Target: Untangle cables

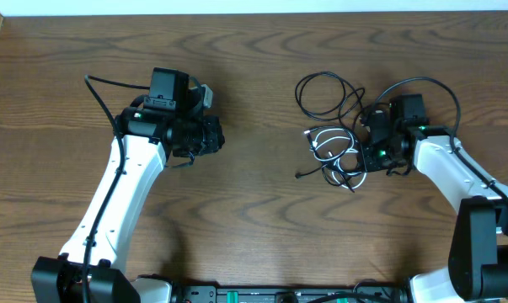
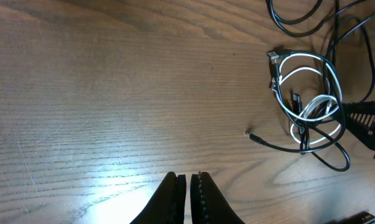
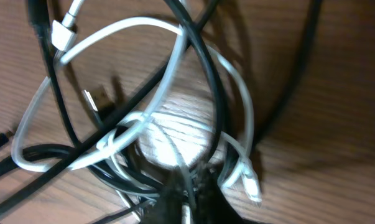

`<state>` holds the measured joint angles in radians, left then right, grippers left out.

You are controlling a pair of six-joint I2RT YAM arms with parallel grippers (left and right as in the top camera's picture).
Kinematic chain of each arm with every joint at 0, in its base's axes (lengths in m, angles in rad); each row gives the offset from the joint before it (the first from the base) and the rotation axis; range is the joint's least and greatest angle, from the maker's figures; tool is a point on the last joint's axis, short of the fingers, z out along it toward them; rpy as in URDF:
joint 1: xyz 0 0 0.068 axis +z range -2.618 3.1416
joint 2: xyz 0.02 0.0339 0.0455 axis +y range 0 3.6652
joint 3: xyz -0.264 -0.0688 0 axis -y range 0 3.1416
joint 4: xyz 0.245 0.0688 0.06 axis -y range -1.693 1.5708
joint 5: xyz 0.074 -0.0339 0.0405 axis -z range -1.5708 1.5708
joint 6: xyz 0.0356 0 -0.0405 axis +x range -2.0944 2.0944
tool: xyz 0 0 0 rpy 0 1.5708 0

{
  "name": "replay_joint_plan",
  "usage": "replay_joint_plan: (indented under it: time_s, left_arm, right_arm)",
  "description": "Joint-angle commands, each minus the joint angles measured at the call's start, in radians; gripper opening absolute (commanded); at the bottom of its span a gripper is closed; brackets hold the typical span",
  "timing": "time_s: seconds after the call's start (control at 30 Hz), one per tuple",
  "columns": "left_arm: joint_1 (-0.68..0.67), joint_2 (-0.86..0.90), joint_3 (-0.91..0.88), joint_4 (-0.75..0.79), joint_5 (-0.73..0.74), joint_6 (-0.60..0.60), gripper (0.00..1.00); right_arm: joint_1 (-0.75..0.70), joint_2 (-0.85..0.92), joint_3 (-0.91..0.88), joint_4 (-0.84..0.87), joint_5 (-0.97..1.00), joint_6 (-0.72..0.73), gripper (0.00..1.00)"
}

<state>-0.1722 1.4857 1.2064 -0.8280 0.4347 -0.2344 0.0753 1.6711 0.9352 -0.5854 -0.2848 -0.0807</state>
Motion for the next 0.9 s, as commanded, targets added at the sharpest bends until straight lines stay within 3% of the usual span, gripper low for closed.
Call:
replay_joint_plan:
  time_s: [0.0,0.1,0.17,0.33,0.5,0.53,0.67,0.77,0.87]
  left_arm:
    - [-0.002,0.009,0.005,-0.002,-0.010,0.016,0.10]
    - [-0.003,0.009,0.005,0.001,-0.010,0.016,0.10]
    - [-0.004,0.009,0.005,0.003,-0.009,0.016,0.10]
    - [-0.011,0.009,0.005,0.010,0.081,0.016,0.10]
    - [-0.095,0.009,0.005,0.095,0.209,0.016,0.17]
    - [-0.120,0.009,0.005,0.130,0.208,0.016,0.22]
    - [-0.172,0.013,0.005,0.204,0.129,-0.047,0.24]
    - [-0.198,0.050,0.005,0.211,0.084,-0.129,0.50]
    - [-0.219,0.129,0.005,0.225,0.087,-0.237,0.59]
  right_arm:
    - [0.016,-0.009,0.002,-0.005,-0.032,0.040,0.01]
    - [0.016,-0.048,0.177,-0.147,-0.162,0.042,0.01]
    - [0.018,-0.075,0.424,-0.250,-0.331,0.042,0.01]
    - [0.019,-0.097,0.569,-0.186,-0.676,0.042,0.01]
    - [0.071,-0.097,0.569,-0.133,-0.732,0.042,0.01]
    - [0.081,-0.097,0.569,-0.121,-0.736,0.042,0.01]
    - [0.102,-0.097,0.569,-0.106,-0.586,0.042,0.01]
    - [0.102,-0.097,0.569,-0.089,-0.521,0.043,0.01]
    - [0.102,-0.099,0.570,-0.050,-0.518,0.076,0.01]
